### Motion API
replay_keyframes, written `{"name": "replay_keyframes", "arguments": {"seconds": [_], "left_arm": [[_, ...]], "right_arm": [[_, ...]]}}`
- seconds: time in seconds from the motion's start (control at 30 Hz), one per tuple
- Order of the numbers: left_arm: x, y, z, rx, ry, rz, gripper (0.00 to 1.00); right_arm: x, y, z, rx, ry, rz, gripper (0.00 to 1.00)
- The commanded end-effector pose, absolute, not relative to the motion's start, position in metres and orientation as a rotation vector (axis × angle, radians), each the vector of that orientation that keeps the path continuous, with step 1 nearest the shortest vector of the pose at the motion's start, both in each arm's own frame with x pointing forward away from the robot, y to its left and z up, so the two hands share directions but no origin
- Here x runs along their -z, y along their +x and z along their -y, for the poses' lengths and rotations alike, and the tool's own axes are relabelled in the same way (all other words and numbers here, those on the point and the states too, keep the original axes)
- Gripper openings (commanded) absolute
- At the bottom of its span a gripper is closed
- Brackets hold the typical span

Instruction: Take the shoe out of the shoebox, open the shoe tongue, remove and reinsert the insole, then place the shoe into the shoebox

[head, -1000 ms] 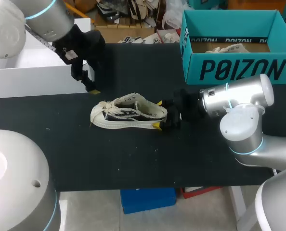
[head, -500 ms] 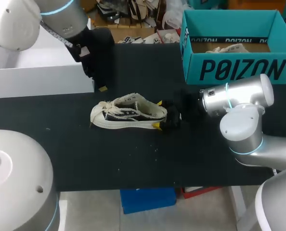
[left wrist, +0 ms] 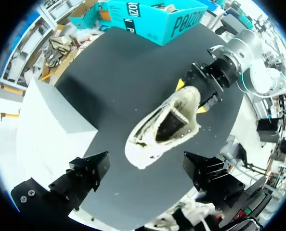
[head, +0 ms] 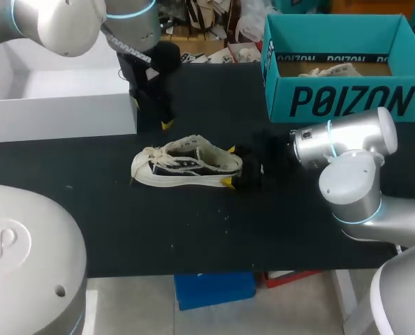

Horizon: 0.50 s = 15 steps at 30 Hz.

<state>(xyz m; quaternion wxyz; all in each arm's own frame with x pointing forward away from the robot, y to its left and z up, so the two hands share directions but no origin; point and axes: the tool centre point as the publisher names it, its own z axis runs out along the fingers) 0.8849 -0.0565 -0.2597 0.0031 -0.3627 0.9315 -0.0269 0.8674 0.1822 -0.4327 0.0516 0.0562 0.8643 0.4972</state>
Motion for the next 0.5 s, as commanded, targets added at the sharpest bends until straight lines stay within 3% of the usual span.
{"name": "replay_keyframes", "arguments": {"seconds": [0.03, 0.5], "left_arm": [[0.257, 0.887, 0.064, -0.531, -1.948, -2.484, 1.00], [0.278, 0.878, 0.106, -0.825, -2.178, -1.929, 1.00]], "right_arm": [[0.437, 0.869, -0.186, -1.509, 0.173, -2.632, 0.00], [0.437, 0.869, -0.186, -1.509, 0.173, -2.632, 0.00]]}}
